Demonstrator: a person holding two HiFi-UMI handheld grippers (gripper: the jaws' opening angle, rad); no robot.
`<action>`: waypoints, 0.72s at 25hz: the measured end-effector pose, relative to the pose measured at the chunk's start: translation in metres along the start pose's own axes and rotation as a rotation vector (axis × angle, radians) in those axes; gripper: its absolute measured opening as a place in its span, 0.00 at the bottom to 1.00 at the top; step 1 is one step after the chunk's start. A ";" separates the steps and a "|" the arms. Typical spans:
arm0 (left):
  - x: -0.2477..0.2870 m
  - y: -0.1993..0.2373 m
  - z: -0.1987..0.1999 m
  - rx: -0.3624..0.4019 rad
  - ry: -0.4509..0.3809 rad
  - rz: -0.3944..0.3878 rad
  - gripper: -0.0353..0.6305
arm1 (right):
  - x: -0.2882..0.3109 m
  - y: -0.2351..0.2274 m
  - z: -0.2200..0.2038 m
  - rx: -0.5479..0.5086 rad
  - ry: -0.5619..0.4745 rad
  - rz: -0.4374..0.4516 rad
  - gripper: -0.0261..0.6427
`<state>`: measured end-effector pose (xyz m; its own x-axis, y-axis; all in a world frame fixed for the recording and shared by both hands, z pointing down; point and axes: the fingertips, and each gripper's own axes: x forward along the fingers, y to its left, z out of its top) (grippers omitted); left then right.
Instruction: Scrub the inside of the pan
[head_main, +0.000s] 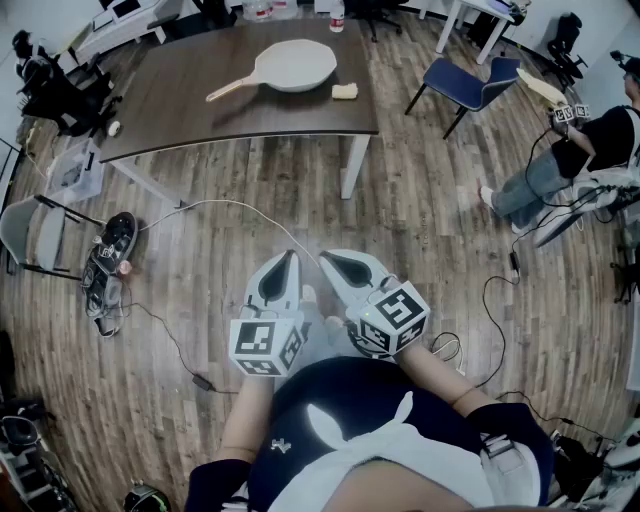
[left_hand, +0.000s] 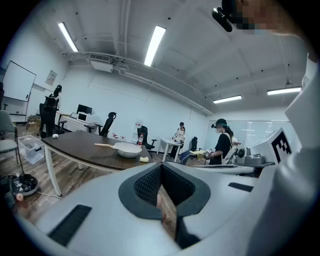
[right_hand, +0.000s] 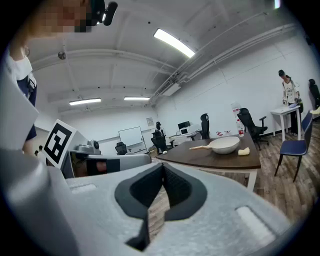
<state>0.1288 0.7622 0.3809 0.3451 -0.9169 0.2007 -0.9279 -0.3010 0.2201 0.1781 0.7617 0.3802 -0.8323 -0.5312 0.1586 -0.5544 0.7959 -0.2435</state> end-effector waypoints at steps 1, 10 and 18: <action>-0.002 -0.002 -0.001 0.004 0.007 -0.001 0.06 | -0.003 0.001 0.001 -0.002 -0.002 0.000 0.04; 0.019 -0.004 0.007 0.107 0.000 -0.008 0.06 | -0.002 -0.015 0.003 -0.047 0.001 -0.040 0.04; 0.078 0.044 0.022 0.117 0.011 -0.032 0.06 | 0.047 -0.064 0.022 -0.097 -0.009 -0.160 0.04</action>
<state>0.1117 0.6720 0.3849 0.3754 -0.9037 0.2057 -0.9264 -0.3589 0.1138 0.1747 0.6791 0.3823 -0.7335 -0.6557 0.1791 -0.6779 0.7250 -0.1219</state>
